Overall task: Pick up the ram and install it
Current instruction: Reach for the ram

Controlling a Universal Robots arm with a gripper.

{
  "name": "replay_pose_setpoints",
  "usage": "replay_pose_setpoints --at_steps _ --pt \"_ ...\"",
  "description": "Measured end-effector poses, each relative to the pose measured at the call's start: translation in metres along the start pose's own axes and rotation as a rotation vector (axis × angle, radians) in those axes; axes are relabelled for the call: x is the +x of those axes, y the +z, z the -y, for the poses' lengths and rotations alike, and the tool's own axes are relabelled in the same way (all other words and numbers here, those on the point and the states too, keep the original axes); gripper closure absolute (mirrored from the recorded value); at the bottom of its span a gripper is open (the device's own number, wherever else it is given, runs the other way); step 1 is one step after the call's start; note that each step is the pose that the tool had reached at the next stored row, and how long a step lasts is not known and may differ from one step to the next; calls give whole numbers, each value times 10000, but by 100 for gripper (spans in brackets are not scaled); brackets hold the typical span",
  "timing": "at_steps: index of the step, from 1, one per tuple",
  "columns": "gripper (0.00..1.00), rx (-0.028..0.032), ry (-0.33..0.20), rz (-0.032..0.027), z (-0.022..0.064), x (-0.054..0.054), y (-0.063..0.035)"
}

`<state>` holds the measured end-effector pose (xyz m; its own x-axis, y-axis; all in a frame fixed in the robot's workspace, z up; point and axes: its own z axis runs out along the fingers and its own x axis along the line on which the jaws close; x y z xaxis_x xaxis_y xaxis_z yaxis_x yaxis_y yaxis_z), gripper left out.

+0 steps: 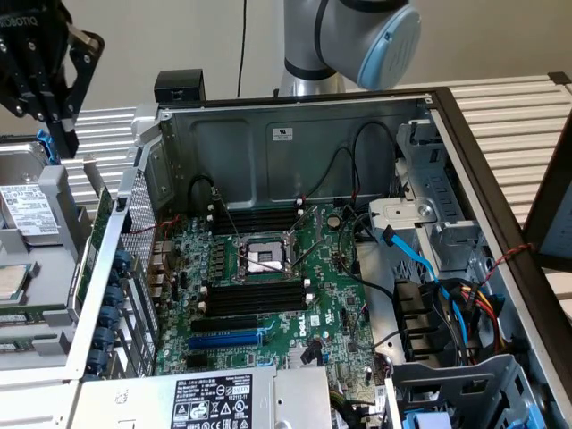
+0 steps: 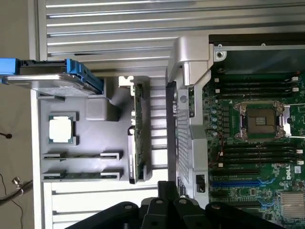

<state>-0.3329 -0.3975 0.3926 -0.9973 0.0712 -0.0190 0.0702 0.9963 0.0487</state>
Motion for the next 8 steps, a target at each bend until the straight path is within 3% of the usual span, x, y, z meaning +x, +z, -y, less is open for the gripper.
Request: replay_pose_setpoints --at_steps 8 --pt "89 0 1 0 26 364 -8"
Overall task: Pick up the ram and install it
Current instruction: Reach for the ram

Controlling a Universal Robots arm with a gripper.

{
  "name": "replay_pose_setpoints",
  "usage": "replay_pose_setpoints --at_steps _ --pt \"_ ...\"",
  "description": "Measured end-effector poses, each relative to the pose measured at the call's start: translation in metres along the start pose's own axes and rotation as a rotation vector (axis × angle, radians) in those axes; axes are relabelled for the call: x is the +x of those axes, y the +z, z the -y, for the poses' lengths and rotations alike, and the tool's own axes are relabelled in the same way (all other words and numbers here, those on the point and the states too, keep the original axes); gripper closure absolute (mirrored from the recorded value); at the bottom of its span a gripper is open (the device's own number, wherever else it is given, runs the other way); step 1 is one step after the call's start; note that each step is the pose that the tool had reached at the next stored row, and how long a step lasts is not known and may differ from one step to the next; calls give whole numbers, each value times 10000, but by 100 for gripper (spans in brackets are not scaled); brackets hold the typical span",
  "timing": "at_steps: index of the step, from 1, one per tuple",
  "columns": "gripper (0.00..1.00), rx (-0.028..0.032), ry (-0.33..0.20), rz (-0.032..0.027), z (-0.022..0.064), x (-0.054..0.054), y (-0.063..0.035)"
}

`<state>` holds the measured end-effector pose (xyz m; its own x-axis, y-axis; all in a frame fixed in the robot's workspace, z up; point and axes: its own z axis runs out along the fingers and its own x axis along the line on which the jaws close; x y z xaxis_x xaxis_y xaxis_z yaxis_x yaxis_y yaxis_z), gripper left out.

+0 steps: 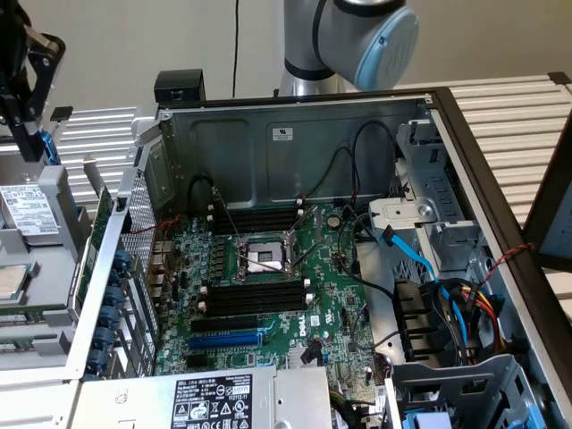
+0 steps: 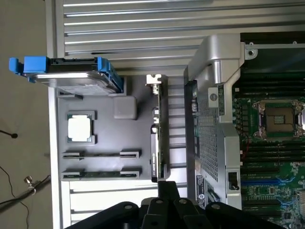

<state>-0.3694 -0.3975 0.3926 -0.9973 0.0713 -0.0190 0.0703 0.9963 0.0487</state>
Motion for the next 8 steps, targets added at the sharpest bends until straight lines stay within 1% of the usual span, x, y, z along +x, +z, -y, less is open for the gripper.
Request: replay_pose_setpoints --at_steps 8 --pt "89 0 0 1 26 364 -8"
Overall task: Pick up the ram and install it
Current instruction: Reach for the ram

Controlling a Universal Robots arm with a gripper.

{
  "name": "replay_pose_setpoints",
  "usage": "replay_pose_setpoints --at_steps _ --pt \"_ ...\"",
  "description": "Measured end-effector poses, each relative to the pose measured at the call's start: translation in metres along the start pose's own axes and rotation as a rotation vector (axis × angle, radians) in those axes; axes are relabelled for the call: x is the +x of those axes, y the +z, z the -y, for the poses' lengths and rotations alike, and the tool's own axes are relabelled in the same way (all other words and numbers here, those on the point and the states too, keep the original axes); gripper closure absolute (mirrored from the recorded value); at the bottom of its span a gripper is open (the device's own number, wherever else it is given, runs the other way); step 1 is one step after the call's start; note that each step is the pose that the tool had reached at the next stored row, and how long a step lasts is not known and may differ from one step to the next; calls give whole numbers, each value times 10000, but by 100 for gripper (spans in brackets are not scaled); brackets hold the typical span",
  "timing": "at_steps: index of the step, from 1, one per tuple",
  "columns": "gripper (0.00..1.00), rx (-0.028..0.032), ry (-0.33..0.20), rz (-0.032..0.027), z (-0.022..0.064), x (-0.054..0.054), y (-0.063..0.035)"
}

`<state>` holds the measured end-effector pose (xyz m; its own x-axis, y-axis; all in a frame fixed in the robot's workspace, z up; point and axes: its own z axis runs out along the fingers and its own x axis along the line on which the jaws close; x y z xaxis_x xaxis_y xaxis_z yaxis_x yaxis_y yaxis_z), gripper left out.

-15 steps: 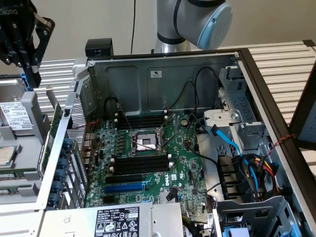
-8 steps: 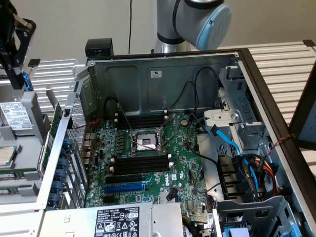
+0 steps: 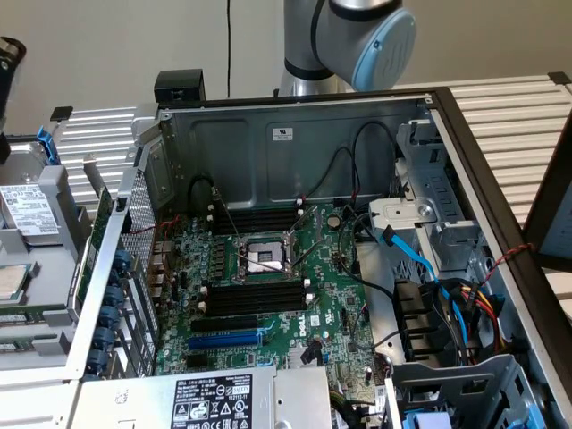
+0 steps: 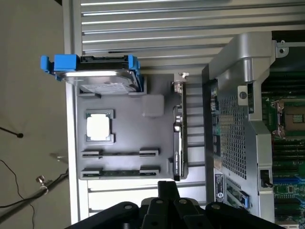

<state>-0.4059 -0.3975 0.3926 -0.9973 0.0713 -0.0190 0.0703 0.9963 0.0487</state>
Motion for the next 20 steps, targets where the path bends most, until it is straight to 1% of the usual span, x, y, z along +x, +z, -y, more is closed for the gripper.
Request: replay_pose_setpoints --at_steps 10,11,12,14,15,20 --pt "89 0 -1 -1 32 454 -11" --pt "89 -2 -1 8 34 482 -10" --pt "89 -1 -1 5 34 483 -11" --pt "89 -1 -35 19 35 485 -12" --pt "89 -6 -174 28 35 485 -12" --pt "89 -25 -1076 -13 34 486 -11"
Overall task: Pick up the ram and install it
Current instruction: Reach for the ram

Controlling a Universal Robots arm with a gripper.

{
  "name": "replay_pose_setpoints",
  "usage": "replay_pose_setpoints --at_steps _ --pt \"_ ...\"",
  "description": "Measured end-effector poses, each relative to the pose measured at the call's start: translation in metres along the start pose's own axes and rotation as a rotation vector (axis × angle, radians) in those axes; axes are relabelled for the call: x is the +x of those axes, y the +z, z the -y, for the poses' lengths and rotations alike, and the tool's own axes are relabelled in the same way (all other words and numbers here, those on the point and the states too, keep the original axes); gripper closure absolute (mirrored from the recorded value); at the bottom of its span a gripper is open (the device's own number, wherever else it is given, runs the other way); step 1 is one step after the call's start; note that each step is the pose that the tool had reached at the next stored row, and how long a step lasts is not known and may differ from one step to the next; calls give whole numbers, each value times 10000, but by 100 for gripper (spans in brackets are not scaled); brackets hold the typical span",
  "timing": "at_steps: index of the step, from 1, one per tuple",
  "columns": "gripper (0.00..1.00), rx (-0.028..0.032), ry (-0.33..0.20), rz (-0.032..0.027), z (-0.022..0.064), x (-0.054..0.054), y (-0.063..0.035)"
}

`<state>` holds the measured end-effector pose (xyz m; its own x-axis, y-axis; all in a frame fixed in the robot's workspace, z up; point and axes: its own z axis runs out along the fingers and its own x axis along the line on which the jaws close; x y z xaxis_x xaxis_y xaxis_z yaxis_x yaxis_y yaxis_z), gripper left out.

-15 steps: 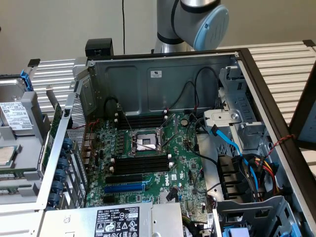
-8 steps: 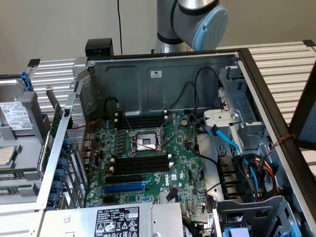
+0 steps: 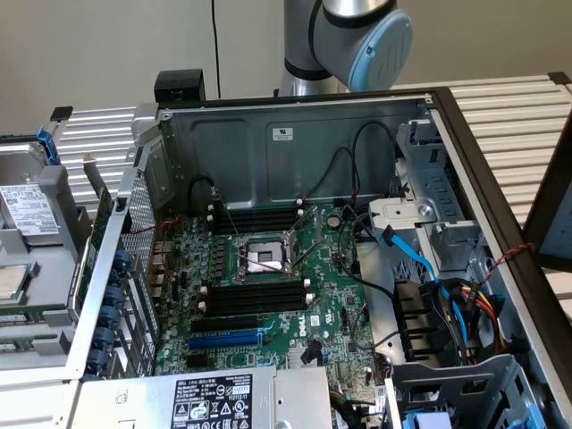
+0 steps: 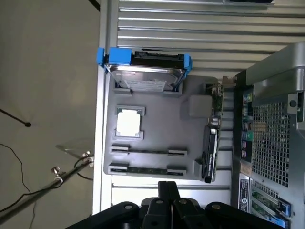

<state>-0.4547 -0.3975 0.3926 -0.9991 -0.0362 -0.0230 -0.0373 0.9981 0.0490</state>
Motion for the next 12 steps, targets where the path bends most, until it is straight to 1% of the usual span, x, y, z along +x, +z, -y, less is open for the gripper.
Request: replay_pose_setpoints --at_steps 12 --pt "89 -50 -2171 -108 0 0 -1"
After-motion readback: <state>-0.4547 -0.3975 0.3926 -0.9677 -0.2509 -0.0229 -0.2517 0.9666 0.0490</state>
